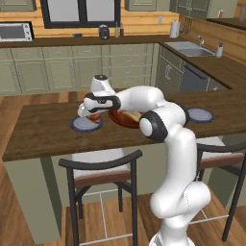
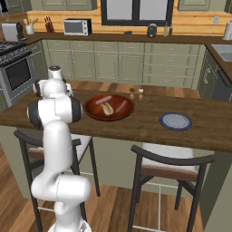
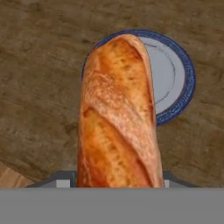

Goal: Place one bun and one sausage from the bowl on each plate.

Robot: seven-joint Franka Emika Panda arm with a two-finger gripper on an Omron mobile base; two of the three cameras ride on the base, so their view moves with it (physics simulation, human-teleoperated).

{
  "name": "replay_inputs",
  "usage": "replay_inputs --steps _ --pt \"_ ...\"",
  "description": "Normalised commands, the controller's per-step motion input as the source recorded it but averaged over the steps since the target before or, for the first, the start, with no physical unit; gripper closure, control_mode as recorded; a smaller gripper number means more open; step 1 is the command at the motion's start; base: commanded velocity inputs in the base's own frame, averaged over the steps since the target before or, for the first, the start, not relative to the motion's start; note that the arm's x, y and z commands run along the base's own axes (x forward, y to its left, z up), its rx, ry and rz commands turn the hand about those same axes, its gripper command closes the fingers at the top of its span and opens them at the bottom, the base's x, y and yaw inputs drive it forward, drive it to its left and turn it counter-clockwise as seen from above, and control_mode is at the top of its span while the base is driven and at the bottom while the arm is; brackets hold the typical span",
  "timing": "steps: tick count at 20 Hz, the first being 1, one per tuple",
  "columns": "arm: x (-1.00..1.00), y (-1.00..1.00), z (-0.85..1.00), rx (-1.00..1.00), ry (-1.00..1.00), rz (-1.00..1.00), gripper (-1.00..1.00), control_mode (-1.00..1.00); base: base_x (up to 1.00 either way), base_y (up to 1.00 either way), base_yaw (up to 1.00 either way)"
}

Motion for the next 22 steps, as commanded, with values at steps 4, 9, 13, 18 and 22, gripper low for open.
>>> replay_inputs --steps 4,9,13,18,22 --pt "0.11 0.09 -0.55 -0.04 0.07 0.07 1.0 -1.0 0.0 0.0 0.0" --pt "-0.05 0.0 -0.46 0.0 -0.02 0.01 1.0 -1.0 0.0 0.0 0.0" --pt "-0.06 -0.01 -0.48 0.03 -0.12 0.01 1.0 -1.0 0.0 0.0 0.0" --pt "0.3 0.0 0.0 0.0 -0.15 0.0 1.0 -1.0 0.0 0.0 0.0" --pt "0.46 0.03 -0.04 0.0 -0.01 0.0 1.0 -1.0 0.0 0.0 0.0"
